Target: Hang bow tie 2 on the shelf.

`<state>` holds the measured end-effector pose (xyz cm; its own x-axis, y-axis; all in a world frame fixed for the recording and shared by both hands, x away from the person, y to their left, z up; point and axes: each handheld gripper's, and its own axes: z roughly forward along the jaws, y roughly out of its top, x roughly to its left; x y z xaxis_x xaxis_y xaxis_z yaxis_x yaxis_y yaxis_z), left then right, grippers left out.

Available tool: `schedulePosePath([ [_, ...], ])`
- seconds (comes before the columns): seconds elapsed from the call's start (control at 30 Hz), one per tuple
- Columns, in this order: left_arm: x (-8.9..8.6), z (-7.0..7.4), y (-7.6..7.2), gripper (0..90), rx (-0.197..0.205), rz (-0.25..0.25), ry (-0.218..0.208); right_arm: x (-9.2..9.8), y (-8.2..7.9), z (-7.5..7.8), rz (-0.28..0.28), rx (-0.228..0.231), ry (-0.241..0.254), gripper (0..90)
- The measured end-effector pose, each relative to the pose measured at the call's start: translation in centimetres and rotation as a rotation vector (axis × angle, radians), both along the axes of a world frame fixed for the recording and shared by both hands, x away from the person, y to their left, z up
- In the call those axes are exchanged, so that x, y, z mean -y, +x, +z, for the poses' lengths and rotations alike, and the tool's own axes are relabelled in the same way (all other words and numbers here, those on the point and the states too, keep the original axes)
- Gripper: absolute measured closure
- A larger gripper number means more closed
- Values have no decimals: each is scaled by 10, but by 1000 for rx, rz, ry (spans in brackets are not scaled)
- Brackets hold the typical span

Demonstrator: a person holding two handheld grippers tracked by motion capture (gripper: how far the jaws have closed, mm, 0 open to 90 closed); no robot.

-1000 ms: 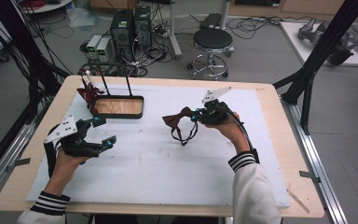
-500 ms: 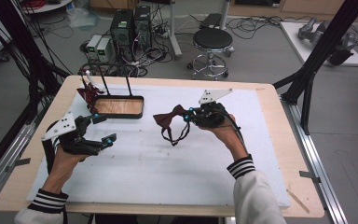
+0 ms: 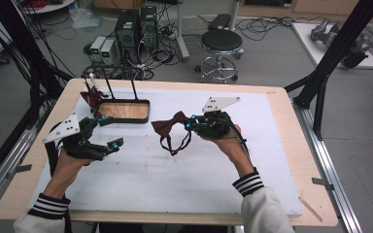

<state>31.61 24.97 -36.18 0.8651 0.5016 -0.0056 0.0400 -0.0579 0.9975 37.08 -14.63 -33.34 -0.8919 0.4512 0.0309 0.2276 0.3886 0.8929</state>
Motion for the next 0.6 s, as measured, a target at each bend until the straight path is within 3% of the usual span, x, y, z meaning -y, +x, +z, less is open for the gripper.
schedulePosePath([
  [0.1, 3, 3, 1, 147, -2, -9, 2, -1, -4, -1, -16, 13, 16, 846],
  [0.3, 14, 10, 2, 145, -2, -42, 20, -7, -9, -5, -30, 23, -16, 847],
  [0.6, 37, 21, 3, 142, -2, -92, 47, -18, -15, -8, -32, 47, -21, 846],
])
